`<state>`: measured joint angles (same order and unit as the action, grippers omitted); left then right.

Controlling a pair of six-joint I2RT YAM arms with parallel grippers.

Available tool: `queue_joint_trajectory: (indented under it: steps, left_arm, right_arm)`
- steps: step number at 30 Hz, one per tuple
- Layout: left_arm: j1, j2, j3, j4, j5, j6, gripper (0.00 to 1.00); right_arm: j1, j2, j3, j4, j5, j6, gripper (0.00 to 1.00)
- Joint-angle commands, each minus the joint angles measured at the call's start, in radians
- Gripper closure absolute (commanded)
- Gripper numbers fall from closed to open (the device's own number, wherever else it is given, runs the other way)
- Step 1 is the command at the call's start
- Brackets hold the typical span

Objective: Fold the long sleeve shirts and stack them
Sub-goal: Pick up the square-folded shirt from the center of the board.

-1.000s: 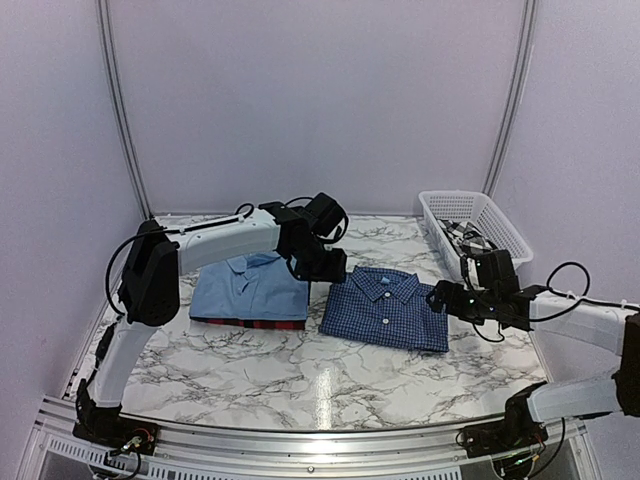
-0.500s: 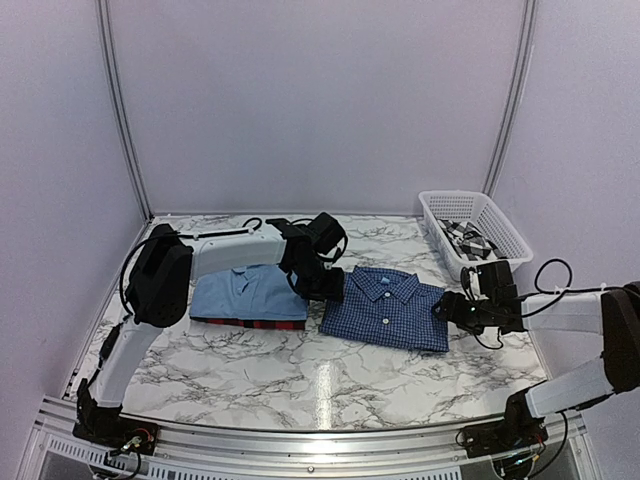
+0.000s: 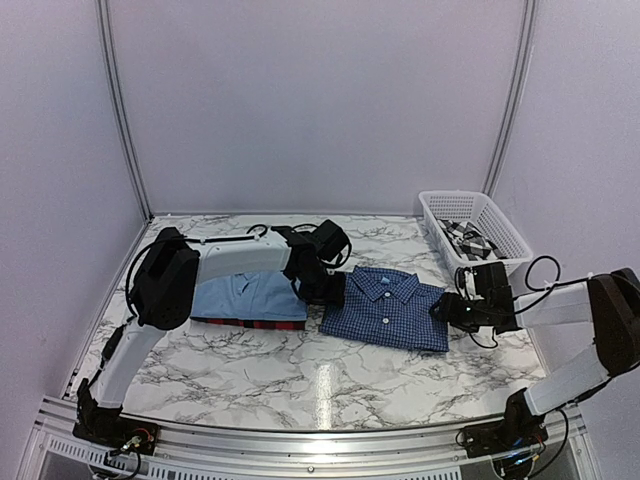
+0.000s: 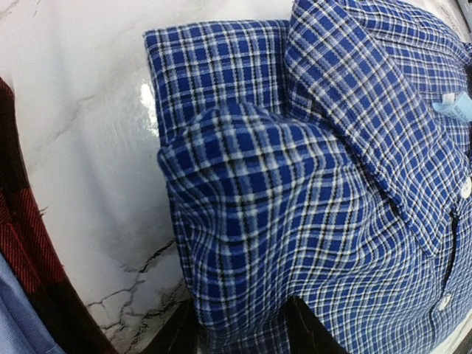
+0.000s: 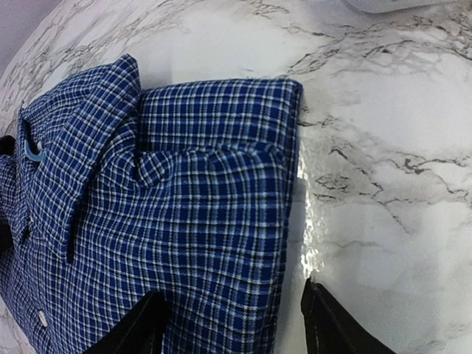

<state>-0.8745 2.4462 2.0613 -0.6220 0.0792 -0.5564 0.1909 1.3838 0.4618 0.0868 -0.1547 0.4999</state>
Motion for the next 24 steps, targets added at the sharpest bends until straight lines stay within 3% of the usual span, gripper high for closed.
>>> queue_joint_trajectory:
  steps: [1,11,17,22,24]
  left_arm:
    - [-0.013,0.051,-0.013,0.0,-0.03,-0.038,0.61]
    - [-0.03,0.071,0.009,0.009,-0.011,-0.092,0.81]
    - [-0.037,0.06,0.01,0.029,-0.007,-0.118,1.0]
    - [-0.038,0.034,0.004,0.046,-0.017,-0.125,1.0]
    - [-0.036,0.024,0.011,0.055,-0.022,-0.127,1.0]
  right_arm:
    - [-0.009,0.054,0.028,-0.011,-0.028,0.008,0.4]
    - [0.028,0.09,0.047,0.003,-0.031,0.037,0.62]
    - [0.05,0.1,0.064,-0.006,-0.009,0.053,0.79]
    - [0.062,0.11,0.104,-0.049,-0.004,0.049,0.98]
    - [0.068,0.105,0.114,-0.057,-0.002,0.054,1.0]
